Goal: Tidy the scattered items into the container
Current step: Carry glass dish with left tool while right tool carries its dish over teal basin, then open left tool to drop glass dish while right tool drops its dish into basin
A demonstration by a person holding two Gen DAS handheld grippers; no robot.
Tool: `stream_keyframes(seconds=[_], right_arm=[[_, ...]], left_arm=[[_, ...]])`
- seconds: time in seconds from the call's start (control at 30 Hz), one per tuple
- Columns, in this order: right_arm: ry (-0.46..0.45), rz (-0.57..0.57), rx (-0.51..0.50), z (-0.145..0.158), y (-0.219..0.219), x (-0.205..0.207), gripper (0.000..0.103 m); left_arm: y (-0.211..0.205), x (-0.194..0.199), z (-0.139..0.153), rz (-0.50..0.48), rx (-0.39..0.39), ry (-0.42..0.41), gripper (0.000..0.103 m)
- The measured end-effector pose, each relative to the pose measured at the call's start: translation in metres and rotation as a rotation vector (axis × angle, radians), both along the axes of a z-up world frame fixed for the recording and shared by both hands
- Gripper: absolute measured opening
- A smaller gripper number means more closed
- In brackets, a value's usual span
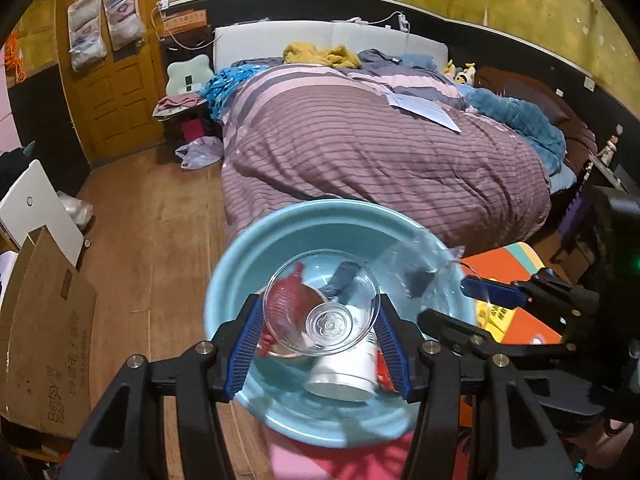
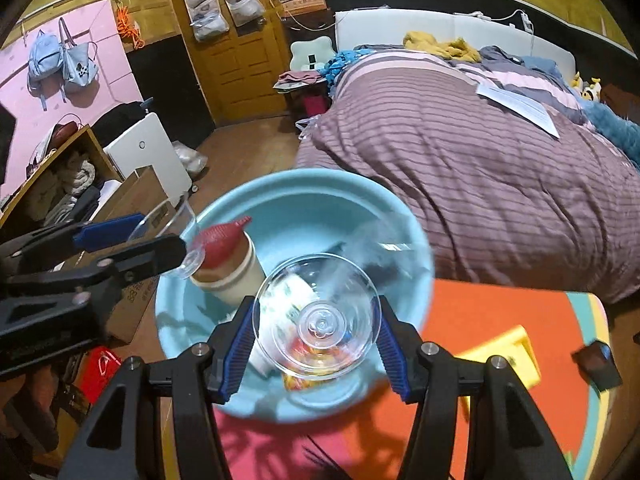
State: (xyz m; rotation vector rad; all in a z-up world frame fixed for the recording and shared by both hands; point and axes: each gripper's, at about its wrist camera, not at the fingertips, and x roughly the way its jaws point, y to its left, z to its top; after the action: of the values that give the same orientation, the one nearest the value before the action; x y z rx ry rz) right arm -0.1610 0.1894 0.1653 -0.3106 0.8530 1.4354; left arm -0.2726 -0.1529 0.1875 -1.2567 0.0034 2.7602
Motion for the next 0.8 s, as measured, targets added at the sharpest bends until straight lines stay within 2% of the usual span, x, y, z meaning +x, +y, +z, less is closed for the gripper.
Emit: stream_keyframes(seconds=[0.4,0.67,0.8], right_arm=[[-0.026,-0.023,-0.014,0.004,0.075,-0.007,0.061],[0.007,-0.044,-0.05,-0.006,0.088,-0.004,0.061],[0.018,-0.075,-0.054,-0.007,0.088,0.0,0.068]], left_arm=[[-0.032,-0.022,-0.001,-0.013,-0.007,-0.001,0.06],[-0.037,-0.037,-0.005,-0.044,-0.017,-0.001,0.06],[-0.036,-0.046,-0.01,-0.063,-0.009,-0.013,0.06]])
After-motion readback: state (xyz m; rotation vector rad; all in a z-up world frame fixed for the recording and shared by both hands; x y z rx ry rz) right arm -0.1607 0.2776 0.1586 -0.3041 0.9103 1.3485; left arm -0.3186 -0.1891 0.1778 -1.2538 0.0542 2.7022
